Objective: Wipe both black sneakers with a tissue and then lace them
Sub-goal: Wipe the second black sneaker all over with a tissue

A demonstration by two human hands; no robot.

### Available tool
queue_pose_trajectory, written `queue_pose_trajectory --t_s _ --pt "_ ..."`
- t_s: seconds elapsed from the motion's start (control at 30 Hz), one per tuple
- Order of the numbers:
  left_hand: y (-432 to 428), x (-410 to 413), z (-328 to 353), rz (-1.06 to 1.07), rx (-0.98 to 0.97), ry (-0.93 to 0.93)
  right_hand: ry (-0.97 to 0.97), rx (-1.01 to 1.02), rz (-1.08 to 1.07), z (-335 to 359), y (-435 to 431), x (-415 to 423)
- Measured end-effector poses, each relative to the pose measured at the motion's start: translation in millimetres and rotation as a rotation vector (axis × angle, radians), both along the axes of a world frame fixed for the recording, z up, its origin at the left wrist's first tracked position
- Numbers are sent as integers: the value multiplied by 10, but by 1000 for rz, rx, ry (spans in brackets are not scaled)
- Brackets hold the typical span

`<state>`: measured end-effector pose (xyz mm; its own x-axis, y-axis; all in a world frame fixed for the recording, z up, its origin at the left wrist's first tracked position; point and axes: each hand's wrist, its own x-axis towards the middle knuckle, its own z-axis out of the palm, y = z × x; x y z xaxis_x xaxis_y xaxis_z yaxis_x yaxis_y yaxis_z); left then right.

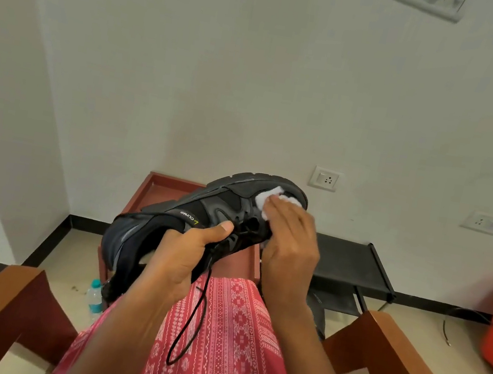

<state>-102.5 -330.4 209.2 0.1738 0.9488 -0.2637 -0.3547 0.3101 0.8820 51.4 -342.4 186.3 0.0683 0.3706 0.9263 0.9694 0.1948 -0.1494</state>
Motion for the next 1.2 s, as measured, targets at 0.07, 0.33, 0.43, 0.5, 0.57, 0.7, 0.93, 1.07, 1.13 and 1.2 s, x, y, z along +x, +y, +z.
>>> queue_pose_trajectory --t_s 0.07,0.33,0.43,0.5,0.57,0.7,0.93,1.07,1.13,1.2 --pt "-27 25 21 27 20 23 107 15 -69 55 66 87" --pt "-60 22 15 46 66 48 -28 50 33 -104 -57 -234" --pt "-33 0 2 61 72 50 -39 46 10 -20 69 -37" --pt "-4 -18 -17 68 63 41 27 51 -14 3 114 97" --pt "8 -37 -27 75 60 46 139 32 -51 -28 112 164" --pt "-3 -30 -46 60 90 110 262 -20 -69 -67 71 8" --pt "-58 34 -63 26 152 243 37 12 138 63 10 -387" --pt "-45 -6 -70 35 105 231 155 -32 24 10 27 -14" --pt "-43 -17 -76 32 95 220 312 -55 -19 5 -4 93" --pt "-56 -10 -71 17 122 219 390 -56 -58 6 -12 101"
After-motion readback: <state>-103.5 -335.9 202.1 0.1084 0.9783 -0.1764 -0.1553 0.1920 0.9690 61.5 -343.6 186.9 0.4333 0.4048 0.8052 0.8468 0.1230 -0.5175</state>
